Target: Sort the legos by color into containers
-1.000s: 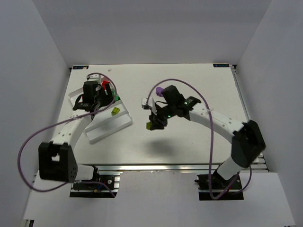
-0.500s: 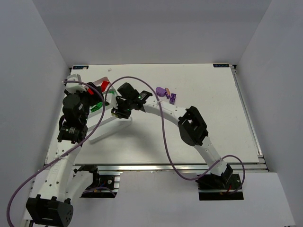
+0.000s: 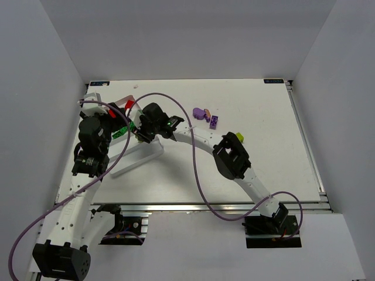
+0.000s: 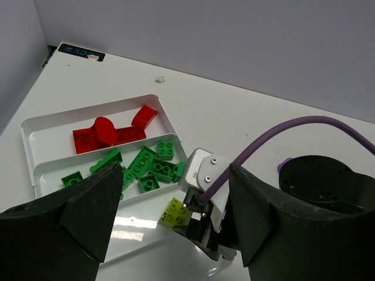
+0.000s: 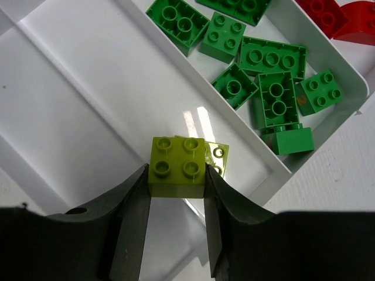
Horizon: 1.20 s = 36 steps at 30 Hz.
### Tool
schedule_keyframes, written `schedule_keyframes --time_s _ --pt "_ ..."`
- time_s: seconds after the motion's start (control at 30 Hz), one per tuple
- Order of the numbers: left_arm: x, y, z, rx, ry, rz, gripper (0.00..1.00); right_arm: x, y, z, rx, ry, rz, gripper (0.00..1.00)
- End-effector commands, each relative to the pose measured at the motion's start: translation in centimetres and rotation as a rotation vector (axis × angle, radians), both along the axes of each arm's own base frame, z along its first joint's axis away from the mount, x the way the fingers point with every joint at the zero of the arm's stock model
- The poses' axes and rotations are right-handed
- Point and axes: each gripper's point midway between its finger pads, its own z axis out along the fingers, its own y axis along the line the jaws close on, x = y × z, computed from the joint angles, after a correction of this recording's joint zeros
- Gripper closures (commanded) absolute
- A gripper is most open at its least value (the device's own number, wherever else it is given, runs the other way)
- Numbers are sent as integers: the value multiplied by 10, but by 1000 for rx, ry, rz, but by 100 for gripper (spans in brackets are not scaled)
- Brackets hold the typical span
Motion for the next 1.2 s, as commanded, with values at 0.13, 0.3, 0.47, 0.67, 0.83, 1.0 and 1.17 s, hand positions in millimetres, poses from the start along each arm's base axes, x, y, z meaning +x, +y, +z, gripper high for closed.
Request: schedule_keyframes --time_s 0.13,0.3,0.47,0.67,0.83,1.0,1.17 --pt "0 3 2 11 -16 5 18 18 16 14 61 -46 -44 52" --pt "0 3 1 14 -14 5 18 18 17 13 60 -39 -47 28" --pt "1 0 -1 11 -15 -7 12 19 12 21 55 -36 -52 22" --pt "5 -21 -9 -86 -22 -97 2 30 -45 75 56 -29 -120 11" --pt "11 -65 -12 -158 -12 -330 6 31 -163 160 243 -86 -190 11" --pt "15 -107 -27 -252 47 -535 62 23 -275 141 229 -20 -325 31" --pt "12 -139 -47 -300 152 -631 78 29 -366 91 104 130 -540 62"
